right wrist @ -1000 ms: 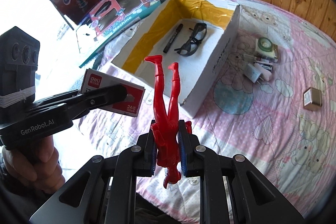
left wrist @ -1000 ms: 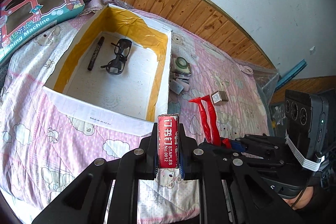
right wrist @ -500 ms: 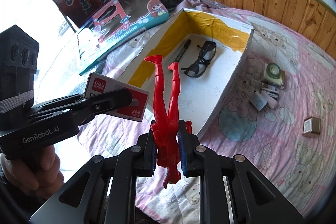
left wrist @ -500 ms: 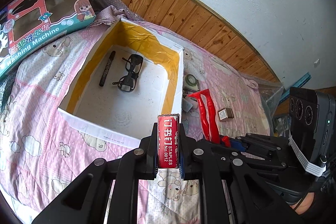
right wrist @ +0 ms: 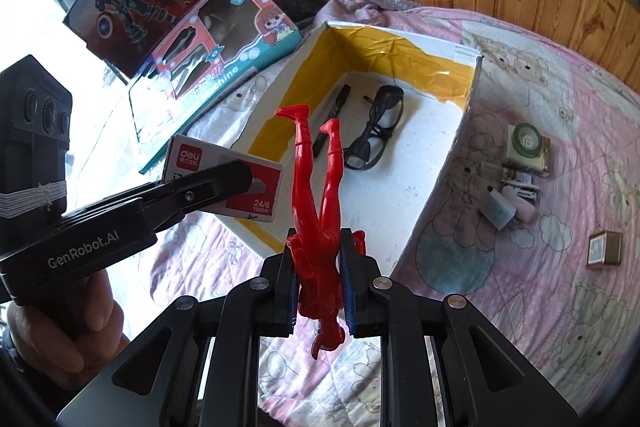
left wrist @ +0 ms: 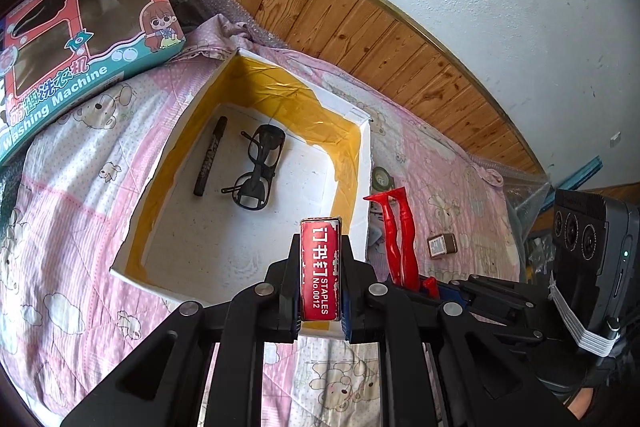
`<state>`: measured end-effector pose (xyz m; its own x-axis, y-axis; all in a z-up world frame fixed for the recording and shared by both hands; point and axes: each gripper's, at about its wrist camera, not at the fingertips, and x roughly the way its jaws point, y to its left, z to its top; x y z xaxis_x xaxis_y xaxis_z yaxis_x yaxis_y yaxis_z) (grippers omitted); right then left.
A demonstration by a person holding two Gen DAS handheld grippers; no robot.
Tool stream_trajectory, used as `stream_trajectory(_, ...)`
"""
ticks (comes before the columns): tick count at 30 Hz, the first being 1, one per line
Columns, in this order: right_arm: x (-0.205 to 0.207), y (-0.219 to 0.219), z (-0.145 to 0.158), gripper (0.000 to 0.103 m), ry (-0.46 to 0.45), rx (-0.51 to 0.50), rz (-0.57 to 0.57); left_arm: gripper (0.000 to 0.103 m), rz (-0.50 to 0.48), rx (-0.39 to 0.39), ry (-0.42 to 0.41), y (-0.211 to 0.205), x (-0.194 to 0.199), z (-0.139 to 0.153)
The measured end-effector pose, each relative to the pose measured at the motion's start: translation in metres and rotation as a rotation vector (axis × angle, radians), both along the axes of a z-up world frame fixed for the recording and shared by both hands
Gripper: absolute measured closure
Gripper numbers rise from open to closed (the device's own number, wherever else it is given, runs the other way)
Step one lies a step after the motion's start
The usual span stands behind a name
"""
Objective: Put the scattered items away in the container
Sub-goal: 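Carry the red figure and staples box with both tools over the white box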
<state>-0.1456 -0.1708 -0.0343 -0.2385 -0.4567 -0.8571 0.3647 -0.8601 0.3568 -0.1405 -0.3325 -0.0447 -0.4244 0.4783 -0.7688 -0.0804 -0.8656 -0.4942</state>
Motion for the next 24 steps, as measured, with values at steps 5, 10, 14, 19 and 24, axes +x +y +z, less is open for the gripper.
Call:
stream_trajectory(5, -0.02, 0.001, -0.005, 0.085, -0.028, -0.031, -0.035, 0.088, -0.002, -0.001, -0.032, 0.005, -0.016, -0.012)
stream_trajectory(10, -0.041, 0.001, -0.009, 0.085, -0.037, -0.04, -0.062, 0.088, -0.003, -0.001, -0.061, 0.009, -0.03, -0.022)
stream_trajectory(14, -0.059, 0.004, -0.012, 0.085, -0.049, -0.049, -0.095, 0.088, -0.004, 0.005, -0.083, 0.01, -0.042, -0.03)
stream_trajectory(19, -0.08, 0.014, -0.018, 0.085, -0.06, -0.046, -0.136, 0.088, -0.024, 0.01, -0.112, 0.02, -0.059, -0.042)
stream_trajectory(24, -0.099, 0.022, -0.024, 0.084, -0.069, -0.041, -0.168, 0.088, -0.052, 0.005, -0.139, 0.037, -0.073, -0.053)
